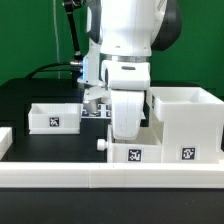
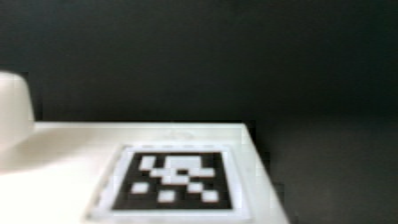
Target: Assemble drawer
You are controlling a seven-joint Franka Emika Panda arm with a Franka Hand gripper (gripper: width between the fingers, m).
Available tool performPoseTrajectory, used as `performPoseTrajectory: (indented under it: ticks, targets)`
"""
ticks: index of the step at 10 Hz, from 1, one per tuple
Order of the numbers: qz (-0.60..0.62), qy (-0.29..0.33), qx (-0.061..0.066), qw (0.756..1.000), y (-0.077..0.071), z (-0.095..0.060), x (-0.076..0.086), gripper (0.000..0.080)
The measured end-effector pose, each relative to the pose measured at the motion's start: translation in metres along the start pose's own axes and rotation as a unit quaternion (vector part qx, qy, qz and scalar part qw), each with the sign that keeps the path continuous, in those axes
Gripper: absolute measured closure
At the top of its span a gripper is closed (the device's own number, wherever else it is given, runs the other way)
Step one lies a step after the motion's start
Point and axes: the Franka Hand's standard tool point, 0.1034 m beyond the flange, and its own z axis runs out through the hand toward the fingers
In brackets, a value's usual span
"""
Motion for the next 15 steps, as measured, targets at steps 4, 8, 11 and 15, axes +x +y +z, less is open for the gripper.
performPoseTrajectory:
  ticks: [4,8,11,15]
  targets:
    - [0.0,-0.004,0.003,1.0,0.001,0.0,-0.006,0.0757]
    - [-0.01,-0.003,0.003,1.0,0.0,0.0,-0.005,0.0757]
    - [-0.009,-0.002,0.004,1.0,0.0,0.0,-0.007,0.0757]
    - [-0.004,-0.003,0.004,1.0,-0.001,0.0,-0.012,0.0757]
